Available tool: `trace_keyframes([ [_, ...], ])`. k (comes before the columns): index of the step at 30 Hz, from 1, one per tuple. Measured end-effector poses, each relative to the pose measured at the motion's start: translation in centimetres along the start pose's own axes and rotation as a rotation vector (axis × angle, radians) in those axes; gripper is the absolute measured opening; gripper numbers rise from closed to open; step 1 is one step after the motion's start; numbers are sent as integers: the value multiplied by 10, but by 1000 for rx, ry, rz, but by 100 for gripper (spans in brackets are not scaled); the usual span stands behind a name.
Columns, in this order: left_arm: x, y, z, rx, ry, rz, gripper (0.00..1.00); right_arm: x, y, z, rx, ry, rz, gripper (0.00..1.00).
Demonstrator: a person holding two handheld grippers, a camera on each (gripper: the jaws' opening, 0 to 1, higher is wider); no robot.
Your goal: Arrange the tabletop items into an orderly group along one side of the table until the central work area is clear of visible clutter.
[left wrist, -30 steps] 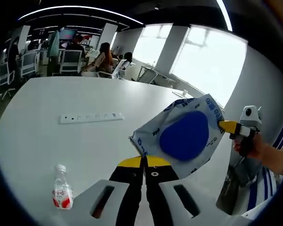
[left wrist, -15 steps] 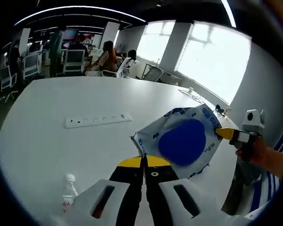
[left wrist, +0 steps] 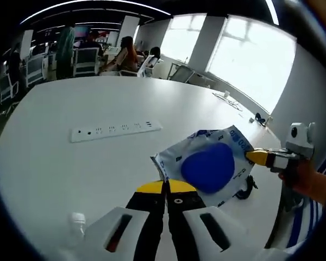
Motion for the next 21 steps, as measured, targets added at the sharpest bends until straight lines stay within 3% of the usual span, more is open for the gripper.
trace_keyframes([
  [14,-39,8,19,7,66,-7,0,-35,-29,32,83,158,86,0],
  [21,-50,8,24,18,81,-2,0,-42,-40,42,94,187,106,0],
])
Point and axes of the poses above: the point that each gripper's makers call its tool centre point, and the gripper's own axes: x roughly backward along the fingers, y roughly to its left, z roughly out of its underside, the point moved 8 cm from there along x, roughly backward along the fingers, and after that the axes turned 11 degrees about -z, right-handed, at the moved point
